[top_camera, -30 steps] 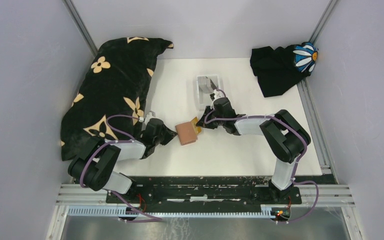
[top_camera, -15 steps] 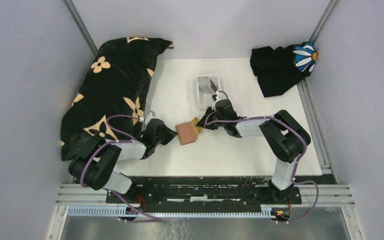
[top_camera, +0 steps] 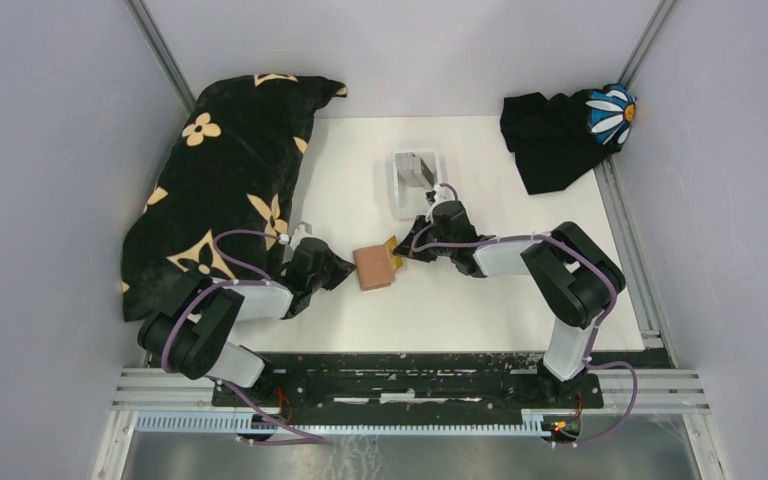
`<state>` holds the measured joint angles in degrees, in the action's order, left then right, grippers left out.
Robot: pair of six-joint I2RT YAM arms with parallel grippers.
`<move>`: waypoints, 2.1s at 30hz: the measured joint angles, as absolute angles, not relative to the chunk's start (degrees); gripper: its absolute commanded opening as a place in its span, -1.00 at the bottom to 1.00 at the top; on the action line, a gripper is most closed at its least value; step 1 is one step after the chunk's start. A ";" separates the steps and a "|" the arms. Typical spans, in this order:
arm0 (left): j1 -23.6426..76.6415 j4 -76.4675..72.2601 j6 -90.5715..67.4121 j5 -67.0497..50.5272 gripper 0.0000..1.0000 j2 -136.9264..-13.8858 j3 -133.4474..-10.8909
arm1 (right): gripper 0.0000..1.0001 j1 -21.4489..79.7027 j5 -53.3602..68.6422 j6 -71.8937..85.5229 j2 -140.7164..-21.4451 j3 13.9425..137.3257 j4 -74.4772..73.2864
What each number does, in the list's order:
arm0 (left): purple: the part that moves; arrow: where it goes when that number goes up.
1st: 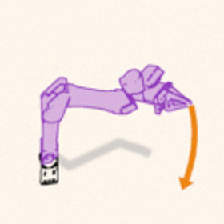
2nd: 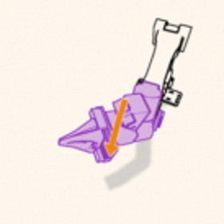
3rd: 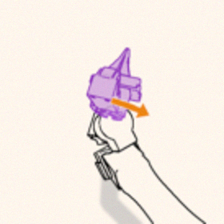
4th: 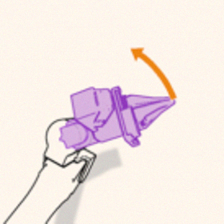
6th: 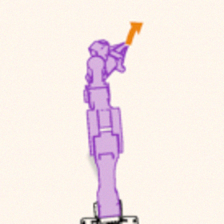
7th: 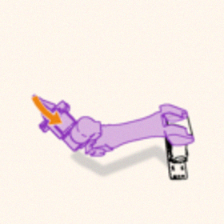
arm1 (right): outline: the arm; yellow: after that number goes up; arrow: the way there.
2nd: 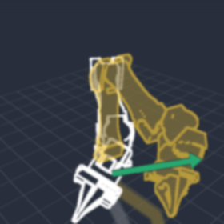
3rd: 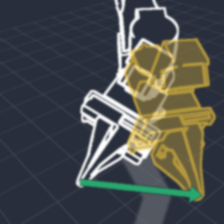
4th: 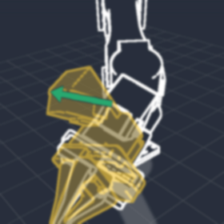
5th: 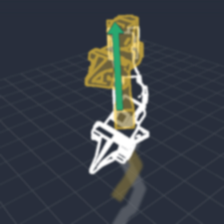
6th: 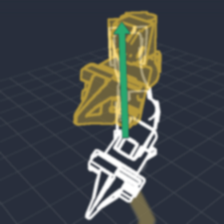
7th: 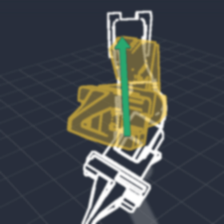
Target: Put the credit cards into the card holder
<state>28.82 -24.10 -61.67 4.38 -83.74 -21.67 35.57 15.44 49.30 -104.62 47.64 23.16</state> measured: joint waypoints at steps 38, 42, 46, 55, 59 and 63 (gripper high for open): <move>30.37 -24.40 -61.71 4.75 -0.93 -83.94 -21.67 | -0.98 37.15 13.19 49.21 -101.69 47.13 21.26; 30.52 -24.82 -61.73 4.86 -0.93 -84.23 -21.67 | -0.98 37.19 13.02 49.21 -101.67 47.13 21.19; 30.87 -25.34 -61.73 5.08 -0.94 -84.47 -21.67 | -0.98 37.28 12.97 49.21 -101.60 47.13 21.15; 32.45 -26.04 -61.82 7.03 -0.94 -84.88 -21.69 | -0.98 37.41 12.95 49.30 -101.60 47.00 22.09; 33.06 -26.68 -61.87 7.62 -0.94 -85.38 -21.80 | -0.98 37.41 12.95 49.30 -101.60 46.98 22.57; 33.36 -26.92 -62.11 8.01 -0.94 -85.60 -21.89 | -0.98 37.41 12.95 49.30 -101.60 46.96 22.70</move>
